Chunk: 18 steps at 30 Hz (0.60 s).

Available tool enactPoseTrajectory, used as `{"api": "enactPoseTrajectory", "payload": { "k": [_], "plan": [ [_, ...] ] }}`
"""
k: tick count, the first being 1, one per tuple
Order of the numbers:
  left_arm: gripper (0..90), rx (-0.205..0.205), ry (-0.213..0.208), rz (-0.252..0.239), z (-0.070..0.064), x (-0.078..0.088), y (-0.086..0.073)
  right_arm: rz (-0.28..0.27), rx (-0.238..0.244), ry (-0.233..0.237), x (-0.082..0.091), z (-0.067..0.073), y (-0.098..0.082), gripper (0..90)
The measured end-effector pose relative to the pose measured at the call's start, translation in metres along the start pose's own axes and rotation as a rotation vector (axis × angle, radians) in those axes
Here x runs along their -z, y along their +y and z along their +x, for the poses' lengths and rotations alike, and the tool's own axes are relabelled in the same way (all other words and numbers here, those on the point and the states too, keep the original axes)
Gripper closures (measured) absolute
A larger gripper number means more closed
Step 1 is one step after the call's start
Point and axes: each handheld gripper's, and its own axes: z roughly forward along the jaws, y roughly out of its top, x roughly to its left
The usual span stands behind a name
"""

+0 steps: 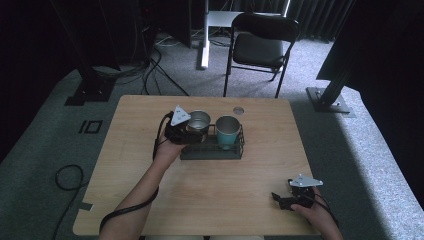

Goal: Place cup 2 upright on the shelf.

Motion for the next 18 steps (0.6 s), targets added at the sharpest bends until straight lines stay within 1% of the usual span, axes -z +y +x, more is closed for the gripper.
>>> {"api": "enactPoseTrajectory", "payload": {
  "k": [1, 3, 5, 7, 11, 13, 18],
  "plan": [
    [19.1, 0.009, 0.0, 0.002, 0.001, -0.002, -0.001, 0.0, 0.0, 0.0, 0.0, 0.0, 0.0, 10.9],
    [19.1, 0.017, -0.013, 0.02, 0.003, -0.005, -0.004, 0.0, 0.0, 0.0, 0.0, 0.0, 0.0, 10.9],
    [19.1, 0.002, -0.01, 0.033, 0.003, -0.008, -0.007, 0.0, 0.0, 0.0, 0.0, 0.0, 0.0, 10.9],
    [19.1, 0.017, -0.015, 0.031, 0.004, -0.009, -0.008, 0.0, 0.0, 0.0, 0.0, 0.0, 0.0, 10.9],
    [19.1, 0.002, 0.001, 0.034, 0.004, -0.012, -0.008, 0.0, 0.0, 0.0, 0.0, 0.0, 0.0, 10.9],
    [19.1, 0.004, -0.002, 0.038, 0.005, -0.014, -0.008, 0.0, 0.0, 0.0, 0.0, 0.0, 0.0, 10.9],
    [19.1, 0.01, -0.021, 0.072, 0.009, -0.023, -0.01, 0.0, 0.0, 0.0, 0.0, 0.0, 0.0, 10.9]
  ]
}}
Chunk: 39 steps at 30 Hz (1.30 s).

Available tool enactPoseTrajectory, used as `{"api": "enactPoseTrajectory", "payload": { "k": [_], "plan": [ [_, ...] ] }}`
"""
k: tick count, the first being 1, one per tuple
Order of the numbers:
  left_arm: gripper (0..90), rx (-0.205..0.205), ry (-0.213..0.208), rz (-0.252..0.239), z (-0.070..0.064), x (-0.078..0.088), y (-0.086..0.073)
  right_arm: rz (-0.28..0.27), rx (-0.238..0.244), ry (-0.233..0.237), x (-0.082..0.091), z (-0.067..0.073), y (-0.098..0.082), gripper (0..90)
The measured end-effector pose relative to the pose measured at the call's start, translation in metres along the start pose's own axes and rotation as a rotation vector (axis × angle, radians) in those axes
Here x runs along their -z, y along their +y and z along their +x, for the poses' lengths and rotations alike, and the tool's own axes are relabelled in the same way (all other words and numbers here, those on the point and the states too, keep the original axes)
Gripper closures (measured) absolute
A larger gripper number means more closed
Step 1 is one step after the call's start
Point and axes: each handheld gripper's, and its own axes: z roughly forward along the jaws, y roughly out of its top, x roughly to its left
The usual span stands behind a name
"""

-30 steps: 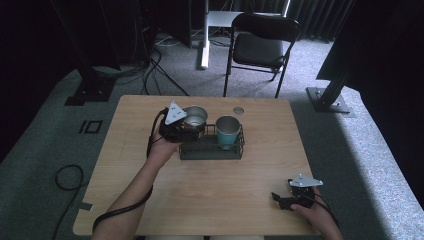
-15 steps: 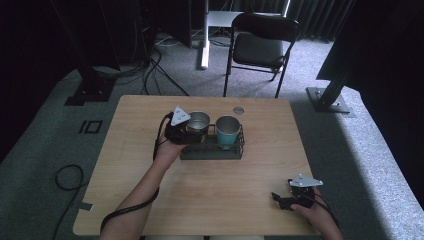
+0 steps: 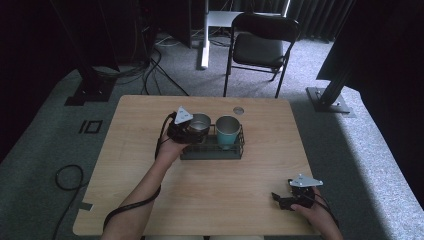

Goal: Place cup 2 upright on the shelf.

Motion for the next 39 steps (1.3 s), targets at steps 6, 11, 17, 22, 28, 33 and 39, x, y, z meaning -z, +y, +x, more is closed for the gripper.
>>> {"api": "enactPoseTrajectory", "payload": {
  "k": [6, 11, 17, 22, 28, 33, 39],
  "plan": [
    [19.1, -0.02, -0.015, 0.031, -0.003, -0.008, -0.002, 0.0, 0.0, 0.0, 0.0, 0.0, 0.0, 10.9],
    [19.1, -0.03, -0.022, 0.054, -0.003, -0.011, -0.003, 0.0, 0.0, 0.0, 0.0, 0.0, 0.0, 10.9],
    [19.2, -0.053, -0.036, 0.086, -0.002, -0.016, -0.005, 0.0, 0.0, 0.0, 0.0, 0.0, 0.0, 10.9],
    [19.1, -0.075, -0.041, 0.104, -0.002, -0.021, -0.01, 0.0, 0.0, 0.0, 0.0, 0.0, 0.0, 10.9],
    [19.1, -0.077, -0.038, 0.107, -0.001, -0.022, -0.017, 0.0, 0.0, 0.0, 0.0, 0.0, 0.0, 10.9],
    [19.0, -0.074, -0.041, 0.1, 0.001, -0.02, -0.019, 0.0, 0.0, 0.0, 0.0, 0.0, 0.0, 10.9],
    [16.9, -0.014, -0.049, 0.145, 0.005, -0.018, -0.018, 0.0, 0.0, 0.0, 0.0, 0.0, 0.0, 10.9]
  ]
}}
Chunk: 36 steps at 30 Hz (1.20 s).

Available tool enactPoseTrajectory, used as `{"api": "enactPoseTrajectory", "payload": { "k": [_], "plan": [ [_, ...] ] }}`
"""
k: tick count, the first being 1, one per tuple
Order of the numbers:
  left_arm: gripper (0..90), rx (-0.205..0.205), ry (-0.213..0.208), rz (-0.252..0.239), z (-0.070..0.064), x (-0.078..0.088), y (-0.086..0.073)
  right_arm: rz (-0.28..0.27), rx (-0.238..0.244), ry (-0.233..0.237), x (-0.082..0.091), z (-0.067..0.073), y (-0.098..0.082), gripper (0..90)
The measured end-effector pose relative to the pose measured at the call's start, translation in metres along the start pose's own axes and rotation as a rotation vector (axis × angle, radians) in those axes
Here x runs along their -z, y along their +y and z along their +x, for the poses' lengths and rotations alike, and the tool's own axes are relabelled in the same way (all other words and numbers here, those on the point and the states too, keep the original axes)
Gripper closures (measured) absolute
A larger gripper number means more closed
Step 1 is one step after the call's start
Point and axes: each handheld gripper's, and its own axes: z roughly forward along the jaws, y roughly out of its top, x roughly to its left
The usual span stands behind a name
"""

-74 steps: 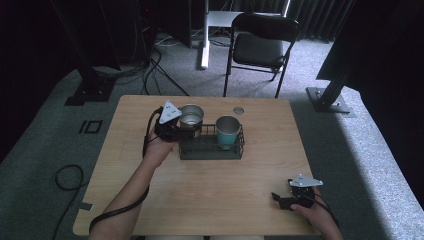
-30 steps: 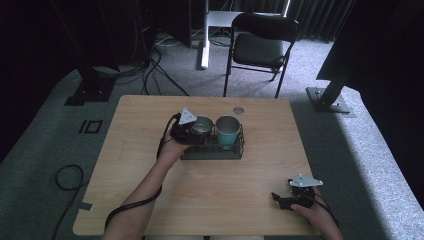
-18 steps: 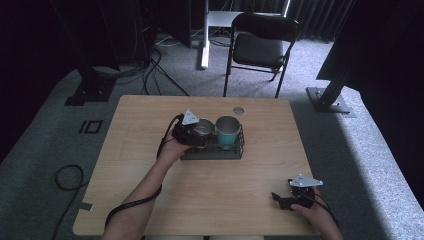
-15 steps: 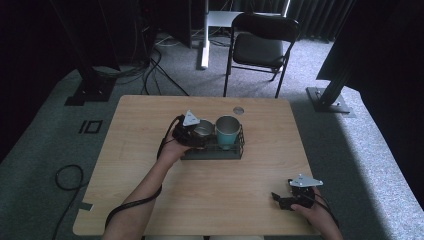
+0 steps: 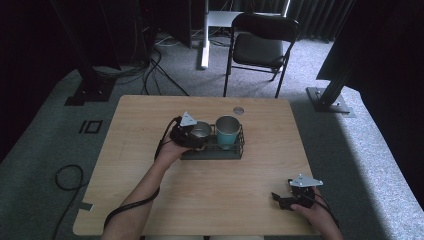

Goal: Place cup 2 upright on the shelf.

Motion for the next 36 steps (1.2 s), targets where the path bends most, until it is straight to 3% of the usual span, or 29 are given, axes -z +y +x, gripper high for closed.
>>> {"api": "enactPoseTrajectory", "payload": {
  "k": [5, 12, 29, 36],
  "plan": [
    [1.5, 0.007, 0.012, -0.003, -0.003, 0.001, -0.001, 0.0, 0.0, 0.0, 0.0, 0.0, 0.0, 10.9],
    [1.5, 0.022, 0.037, -0.045, 0.001, 0.012, -0.005, 0.0, 0.001, 0.0, 0.0, 0.0, 0.0, 10.9],
    [1.6, 0.029, 0.006, -0.122, -0.001, 0.041, -0.014, 0.0, 0.001, 0.0, 0.0, 0.0, 0.0, 10.9],
    [1.6, 0.031, 0.01, -0.129, -0.001, 0.053, -0.017, 0.0, 0.001, 0.0, 0.0, 0.0, 0.0, 10.9]
  ]
}}
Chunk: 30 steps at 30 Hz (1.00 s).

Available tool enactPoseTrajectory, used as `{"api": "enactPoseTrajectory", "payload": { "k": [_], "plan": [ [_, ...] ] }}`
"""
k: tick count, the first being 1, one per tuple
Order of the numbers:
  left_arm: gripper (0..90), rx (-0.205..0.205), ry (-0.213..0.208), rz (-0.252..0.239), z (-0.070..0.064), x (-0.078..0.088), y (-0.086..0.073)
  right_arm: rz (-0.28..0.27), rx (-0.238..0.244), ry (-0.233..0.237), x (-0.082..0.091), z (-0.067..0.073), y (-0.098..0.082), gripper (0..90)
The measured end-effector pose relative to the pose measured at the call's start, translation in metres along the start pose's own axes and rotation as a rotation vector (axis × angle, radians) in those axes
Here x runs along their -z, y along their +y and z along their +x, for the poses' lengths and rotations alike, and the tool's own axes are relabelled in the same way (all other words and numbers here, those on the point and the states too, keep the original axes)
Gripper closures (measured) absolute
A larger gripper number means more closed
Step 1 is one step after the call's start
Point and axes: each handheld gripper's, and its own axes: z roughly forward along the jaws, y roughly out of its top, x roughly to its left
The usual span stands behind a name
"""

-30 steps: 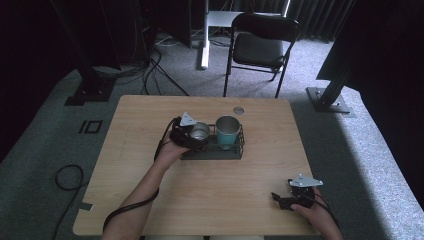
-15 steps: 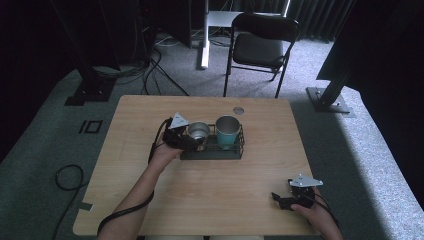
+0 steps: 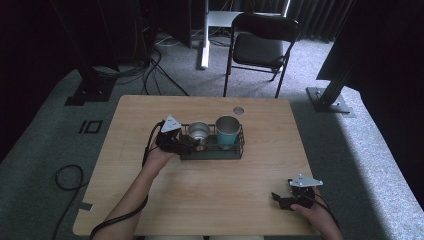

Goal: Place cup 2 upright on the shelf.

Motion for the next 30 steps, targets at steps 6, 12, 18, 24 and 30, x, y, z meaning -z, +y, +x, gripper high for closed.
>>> {"api": "enactPoseTrajectory", "payload": {
  "k": [6, 12, 18, 24, 30],
  "plan": [
    [1.6, 0.01, 0.0, -0.011, 0.003, 0.01, -0.003, 0.0, 0.0, 0.0, 0.0, 0.0, 0.0, 10.9],
    [1.6, 0.011, 0.01, -0.007, 0.005, 0.019, -0.007, 0.0, 0.0, 0.0, 0.0, 0.0, 0.0, 11.0],
    [1.6, 0.011, 0.018, 0.002, 0.007, 0.026, -0.012, 0.0, 0.0, 0.0, 0.0, 0.0, 0.0, 10.9],
    [1.6, 0.016, 0.018, 0.014, 0.009, 0.032, -0.021, 0.0, 0.0, 0.0, 0.0, 0.0, 0.0, 10.9],
    [1.6, 0.013, 0.026, 0.033, 0.011, 0.038, -0.031, 0.0, 0.0, 0.0, 0.0, 0.0, 0.0, 10.9]
  ]
}}
